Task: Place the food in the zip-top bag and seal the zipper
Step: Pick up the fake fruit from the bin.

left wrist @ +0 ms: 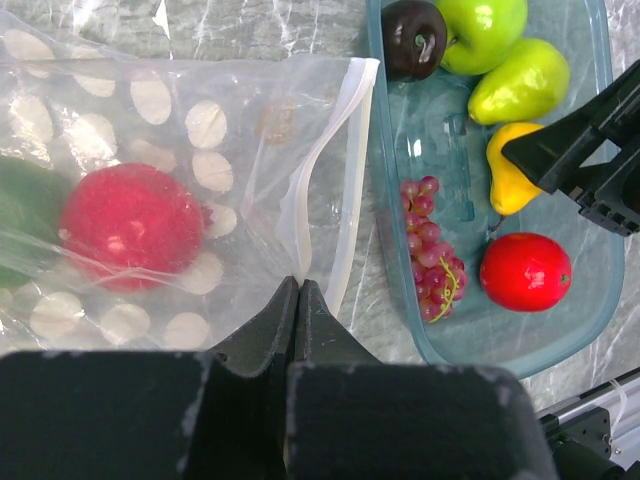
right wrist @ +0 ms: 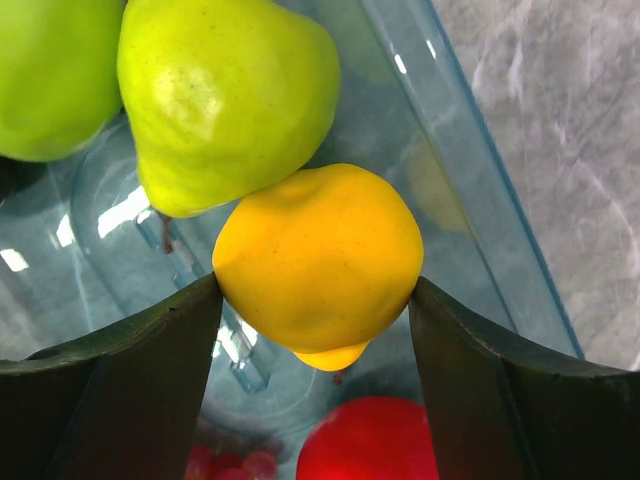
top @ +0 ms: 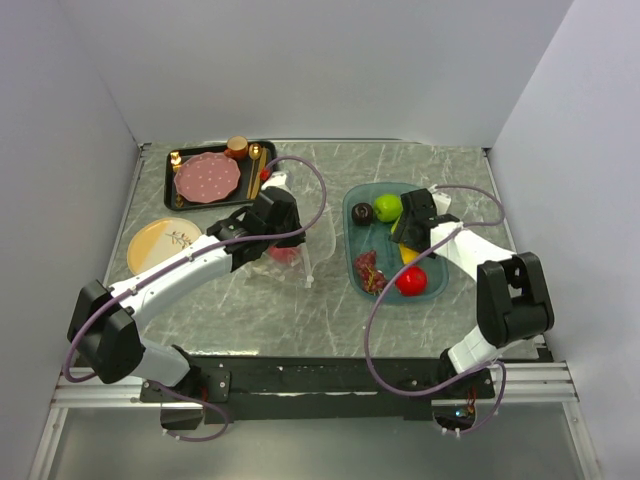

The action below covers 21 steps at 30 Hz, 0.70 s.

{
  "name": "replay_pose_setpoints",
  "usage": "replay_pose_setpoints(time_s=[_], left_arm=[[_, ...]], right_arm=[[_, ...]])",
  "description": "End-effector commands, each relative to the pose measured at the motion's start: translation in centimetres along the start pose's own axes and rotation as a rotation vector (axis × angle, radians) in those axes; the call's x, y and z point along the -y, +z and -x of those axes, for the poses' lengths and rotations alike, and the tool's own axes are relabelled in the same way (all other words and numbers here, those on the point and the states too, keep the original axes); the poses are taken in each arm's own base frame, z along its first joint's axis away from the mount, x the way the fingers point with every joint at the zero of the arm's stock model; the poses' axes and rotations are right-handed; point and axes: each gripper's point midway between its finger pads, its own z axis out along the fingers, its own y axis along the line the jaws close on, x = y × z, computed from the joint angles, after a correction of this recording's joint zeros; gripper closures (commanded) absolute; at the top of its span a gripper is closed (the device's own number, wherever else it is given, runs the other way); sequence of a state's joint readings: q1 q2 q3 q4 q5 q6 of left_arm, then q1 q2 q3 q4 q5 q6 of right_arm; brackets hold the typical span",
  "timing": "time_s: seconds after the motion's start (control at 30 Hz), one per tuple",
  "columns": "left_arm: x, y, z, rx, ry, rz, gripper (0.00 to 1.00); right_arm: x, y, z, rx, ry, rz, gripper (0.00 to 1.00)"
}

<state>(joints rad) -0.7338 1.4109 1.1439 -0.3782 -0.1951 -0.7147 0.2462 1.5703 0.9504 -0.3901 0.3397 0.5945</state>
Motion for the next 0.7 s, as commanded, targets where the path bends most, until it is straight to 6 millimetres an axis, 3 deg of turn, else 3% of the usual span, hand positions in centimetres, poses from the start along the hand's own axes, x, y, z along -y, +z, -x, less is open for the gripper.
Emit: replay_pose_setpoints(time_s=[0.0,0.1,0.37,0.5,0.67], left_arm=[[0.8,-0.3,0.6,0.023,0.006,-0.038,0.99],[0.7,-0.2,0.7,0.019,0.013,-0.033,0.99],[0.7,-0.3,0.6,0.019,0.014,-0.033,0.99],[0.8,-0.1,0.6,0.019,0.015,-0.036,0.99],[0.7,-0.1,0.5,0.014,0.018,-0.032,0.99]], right_arm=[[-1.0,0.9,0.3,-0.001,0.005,0.027,0.30],[-0.9,1.3,-0.3,-0.017,0.000,0.028,0.38],[-1.2,2.1,-1.5,-0.060,-0.022,0.053,0.18],[-1.4,2.0,-1.5,-0.054,-0.022,0.071,0.16],[-1.3,2.3,-1.5,-0.071,-0.036,0.053,0.23]])
